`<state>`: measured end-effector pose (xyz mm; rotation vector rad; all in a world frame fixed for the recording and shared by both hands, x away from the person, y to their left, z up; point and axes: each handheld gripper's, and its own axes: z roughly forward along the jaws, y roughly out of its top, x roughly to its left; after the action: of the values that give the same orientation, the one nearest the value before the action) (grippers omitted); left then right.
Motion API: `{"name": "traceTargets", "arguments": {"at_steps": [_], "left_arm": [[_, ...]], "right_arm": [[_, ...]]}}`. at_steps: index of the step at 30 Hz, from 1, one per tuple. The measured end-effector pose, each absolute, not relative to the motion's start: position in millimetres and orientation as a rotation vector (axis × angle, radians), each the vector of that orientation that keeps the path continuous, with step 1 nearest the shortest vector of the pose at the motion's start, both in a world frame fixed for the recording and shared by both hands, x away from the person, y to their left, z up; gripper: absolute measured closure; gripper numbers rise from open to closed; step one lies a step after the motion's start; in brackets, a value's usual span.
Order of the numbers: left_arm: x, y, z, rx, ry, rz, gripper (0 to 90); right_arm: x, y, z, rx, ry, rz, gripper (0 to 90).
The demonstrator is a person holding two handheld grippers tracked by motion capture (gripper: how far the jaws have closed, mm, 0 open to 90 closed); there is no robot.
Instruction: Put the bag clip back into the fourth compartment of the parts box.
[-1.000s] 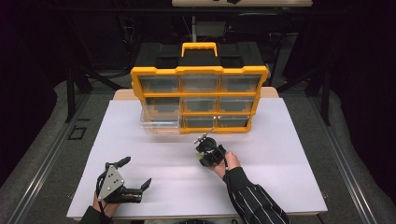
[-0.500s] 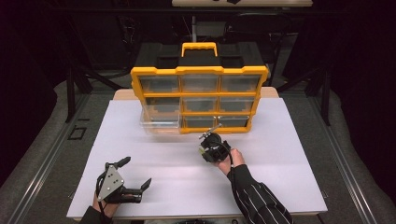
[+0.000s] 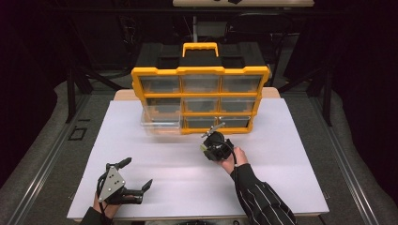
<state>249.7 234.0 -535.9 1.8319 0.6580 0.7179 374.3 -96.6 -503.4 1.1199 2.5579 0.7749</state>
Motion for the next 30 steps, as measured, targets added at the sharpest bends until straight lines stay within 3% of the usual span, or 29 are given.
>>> {"name": "traceTargets", "arguments": {"at_steps": [30], "left_arm": [[248.3,233.9,-535.6,1.837,0.654,0.726,0.4]], "right_arm": [[370.1,-93.4,-480.0,1.033,2.507,0.85,80.4]]}}
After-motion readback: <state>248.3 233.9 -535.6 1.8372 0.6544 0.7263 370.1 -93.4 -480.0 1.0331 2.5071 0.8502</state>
